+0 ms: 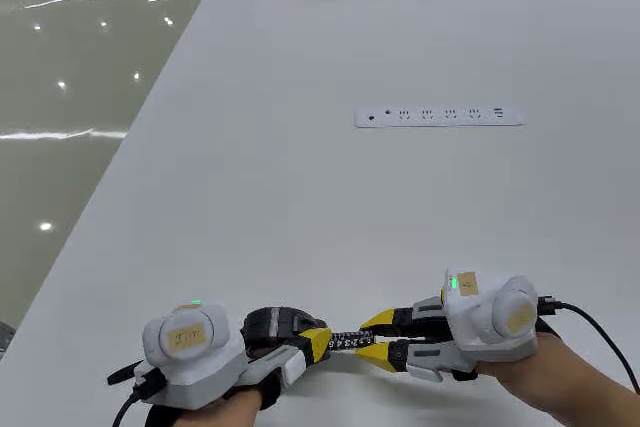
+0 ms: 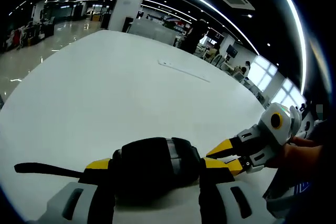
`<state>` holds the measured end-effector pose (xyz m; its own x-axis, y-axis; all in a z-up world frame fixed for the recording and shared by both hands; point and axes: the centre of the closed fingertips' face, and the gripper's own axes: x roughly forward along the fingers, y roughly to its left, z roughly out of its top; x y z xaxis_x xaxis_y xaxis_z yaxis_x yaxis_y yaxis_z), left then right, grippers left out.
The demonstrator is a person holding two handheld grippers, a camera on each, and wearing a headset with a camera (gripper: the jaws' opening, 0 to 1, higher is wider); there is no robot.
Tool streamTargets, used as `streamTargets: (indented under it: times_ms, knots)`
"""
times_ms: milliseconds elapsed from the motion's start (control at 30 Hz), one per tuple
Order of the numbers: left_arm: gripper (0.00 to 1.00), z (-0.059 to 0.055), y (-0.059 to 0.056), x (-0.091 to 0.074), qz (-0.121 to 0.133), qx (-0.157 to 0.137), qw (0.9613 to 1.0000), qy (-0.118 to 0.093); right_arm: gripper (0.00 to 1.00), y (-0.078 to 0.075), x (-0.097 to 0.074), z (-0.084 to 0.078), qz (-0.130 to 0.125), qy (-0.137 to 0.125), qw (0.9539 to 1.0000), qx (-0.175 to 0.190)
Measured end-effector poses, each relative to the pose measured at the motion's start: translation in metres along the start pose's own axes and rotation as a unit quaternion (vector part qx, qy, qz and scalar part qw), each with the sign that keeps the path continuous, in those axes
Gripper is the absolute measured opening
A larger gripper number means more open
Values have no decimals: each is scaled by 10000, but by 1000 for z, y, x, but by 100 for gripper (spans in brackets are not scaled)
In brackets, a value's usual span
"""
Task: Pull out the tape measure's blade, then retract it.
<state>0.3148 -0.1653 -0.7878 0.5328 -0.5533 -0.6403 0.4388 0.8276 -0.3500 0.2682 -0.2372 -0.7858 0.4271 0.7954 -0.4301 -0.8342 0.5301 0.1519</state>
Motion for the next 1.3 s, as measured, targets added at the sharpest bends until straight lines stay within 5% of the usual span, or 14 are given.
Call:
streamTargets:
  times_ms: [433, 867, 1300]
  knots:
    - [64, 1, 1, 0, 53, -41, 10000, -17, 12, 2, 1, 0, 22, 60, 9999, -101]
    - [60, -1, 2, 1, 107, 217, 9997, 42, 12, 3, 2, -3, 15, 123, 9998, -123]
    - [61, 1, 1, -1, 2, 34, 10000, 3, 12, 7, 31, 6, 21, 144, 9996, -245]
